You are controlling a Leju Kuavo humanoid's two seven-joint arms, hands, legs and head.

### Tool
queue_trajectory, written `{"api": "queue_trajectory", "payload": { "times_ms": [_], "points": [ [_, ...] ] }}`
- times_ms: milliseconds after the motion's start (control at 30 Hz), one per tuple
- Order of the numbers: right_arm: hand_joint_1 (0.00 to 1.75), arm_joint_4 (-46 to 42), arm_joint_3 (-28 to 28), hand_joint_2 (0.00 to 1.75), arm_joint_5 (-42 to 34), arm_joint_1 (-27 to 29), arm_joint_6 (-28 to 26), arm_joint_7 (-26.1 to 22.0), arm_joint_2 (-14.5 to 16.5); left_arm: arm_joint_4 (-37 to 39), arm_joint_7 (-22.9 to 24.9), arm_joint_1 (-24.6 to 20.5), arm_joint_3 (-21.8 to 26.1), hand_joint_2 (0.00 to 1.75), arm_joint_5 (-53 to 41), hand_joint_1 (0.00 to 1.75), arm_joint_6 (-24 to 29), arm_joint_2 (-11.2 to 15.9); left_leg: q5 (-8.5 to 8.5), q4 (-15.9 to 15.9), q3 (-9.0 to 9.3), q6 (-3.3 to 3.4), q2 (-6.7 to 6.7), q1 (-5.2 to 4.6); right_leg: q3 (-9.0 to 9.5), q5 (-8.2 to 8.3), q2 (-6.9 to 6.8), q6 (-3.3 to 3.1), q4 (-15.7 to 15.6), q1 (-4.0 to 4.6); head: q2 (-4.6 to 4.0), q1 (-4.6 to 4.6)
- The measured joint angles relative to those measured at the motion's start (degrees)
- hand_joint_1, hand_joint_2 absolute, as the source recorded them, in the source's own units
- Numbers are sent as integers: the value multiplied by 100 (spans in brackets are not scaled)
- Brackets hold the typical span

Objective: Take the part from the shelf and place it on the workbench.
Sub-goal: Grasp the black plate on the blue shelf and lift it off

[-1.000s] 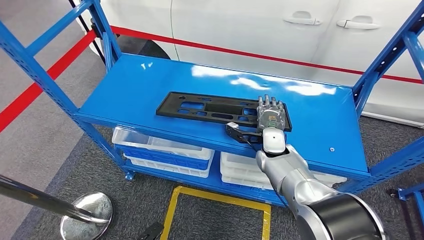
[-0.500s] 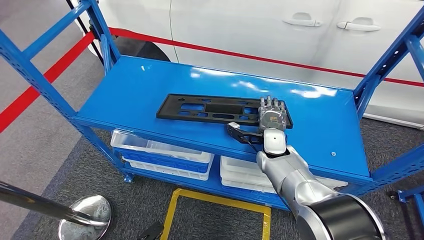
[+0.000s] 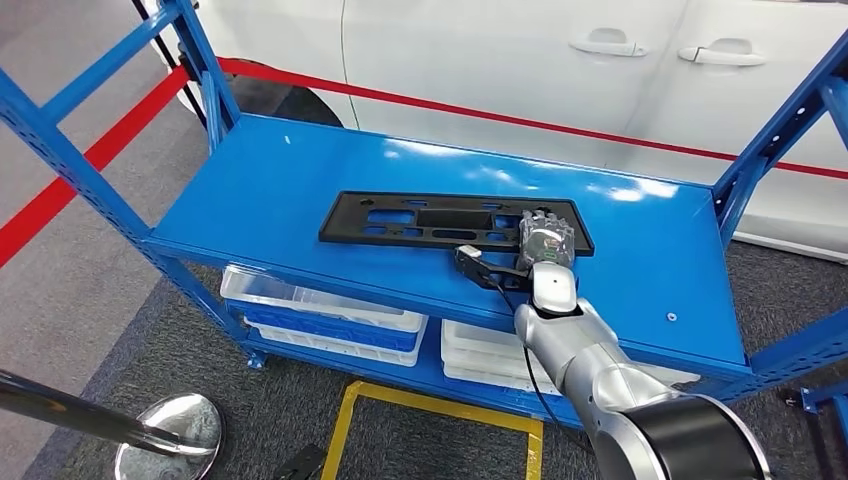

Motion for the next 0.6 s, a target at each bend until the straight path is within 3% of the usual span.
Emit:
{"api": "queue_trajectory", "payload": {
  "times_ms": [100,200,233,267,333,400,433,567,600],
  "points": [
    [175,-8,-63,175,-15,-52,38,-10,1,0,-1,-6,-3,0,0,0,5,1,-197,290,-92,-94,14,17,77,13,-22,-79,-74,-37,0,-1],
    [175,-8,-88,175,-17,-57,52,-20,-1,0,-2,-2,-6,0,0,0,5,1,-655,1317,-581,-166,19,45,99,4,-45,-116,-84,-38,0,-2],
    [175,-8,-90,175,-16,-57,53,-24,-1,0,-2,4,-6,0,0,0,5,1,-689,1525,-694,-178,19,53,102,1,-47,-120,-83,-37,0,-2],
    [175,-9,-91,175,-15,-59,55,-28,-1,0,-2,9,-6,0,0,0,4,1,-614,1524,-707,-184,19,61,109,-2,-46,-119,-83,-38,0,-2],
    [175,-15,-97,175,-16,-70,58,-36,-1,0,-4,7,-6,0,0,0,1,2,-218,902,-421,-176,22,78,136,-15,-41,-104,-82,-40,0,-2],
    [175,-26,-118,175,-23,-85,69,-43,-1,0,-9,-6,-7,0,0,0,-6,2,28,187,-70,-143,16,65,148,-26,-35,-60,-83,-26,0,-1],
    [175,-29,-131,175,-27,-89,73,-44,-1,0,-11,-9,-8,0,0,0,-9,2,56,12,10,-119,11,52,144,-24,-33,-32,-87,-19,0,1],
    [175,-36,-160,175,-30,-79,75,-43,-4,0,-11,-6,-10,0,0,0,-12,7,81,-112,49,24,16,49,118,-52,-24,95,-78,-17,0,3],
    [175,-38,-172,175,-29,-78,74,-42,-7,0,-15,-12,-10,44,0,0,-12,5,99,-145,63,67,24,60,46,-156,-21,114,74,-17,0,4]
  ]
}}
